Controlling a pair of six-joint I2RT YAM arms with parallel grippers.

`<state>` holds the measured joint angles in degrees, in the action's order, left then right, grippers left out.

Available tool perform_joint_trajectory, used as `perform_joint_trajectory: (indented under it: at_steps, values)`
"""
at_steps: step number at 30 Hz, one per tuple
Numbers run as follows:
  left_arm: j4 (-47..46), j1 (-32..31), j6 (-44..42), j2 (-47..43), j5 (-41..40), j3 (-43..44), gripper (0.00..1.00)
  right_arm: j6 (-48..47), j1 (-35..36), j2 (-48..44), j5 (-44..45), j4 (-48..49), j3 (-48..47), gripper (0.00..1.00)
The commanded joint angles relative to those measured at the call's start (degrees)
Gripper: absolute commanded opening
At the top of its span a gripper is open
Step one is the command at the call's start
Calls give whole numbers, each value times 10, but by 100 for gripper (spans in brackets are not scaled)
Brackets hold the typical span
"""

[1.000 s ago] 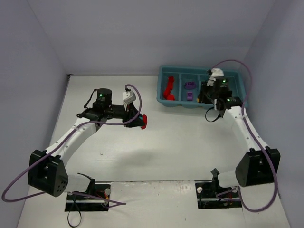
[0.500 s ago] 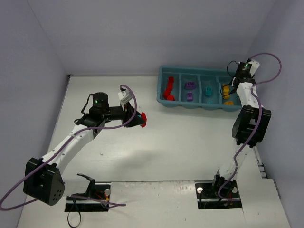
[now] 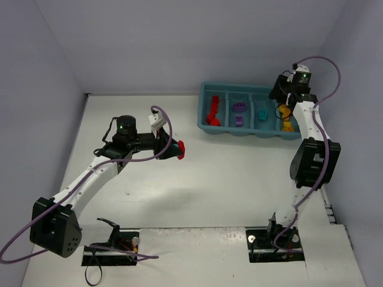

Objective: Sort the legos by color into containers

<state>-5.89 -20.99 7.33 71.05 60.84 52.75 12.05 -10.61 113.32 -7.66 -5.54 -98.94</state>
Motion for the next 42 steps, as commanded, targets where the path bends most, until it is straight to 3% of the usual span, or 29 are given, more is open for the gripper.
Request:
perform_joint_trajectory:
  at_steps: [1, 5, 12, 17, 24, 32, 42]
  values:
    - [-33, 2, -18, 3, 34, 31, 14, -26, 69, -149, -191, 43, 45, 54]
    - [-18, 2, -26, 15, 61, 45, 14, -62, 209, -228, -328, 50, 133, 54]
    - [18, 0, -45, 13, 106, 64, 14, -77, 344, -301, -472, 107, 234, 55]
    - [85, 0, -101, -6, 112, 70, 14, -82, 370, -302, -534, 106, 241, 56]
    - [92, 1, -99, -12, 111, 75, 14, -108, 400, -301, -580, 83, 246, 55]
    - [77, 1, -84, -7, 118, 82, 14, -131, 425, -303, -582, 72, 258, 58]
    - [76, 0, -80, 2, 124, 95, 14, -140, 445, -292, -566, 71, 254, 53]
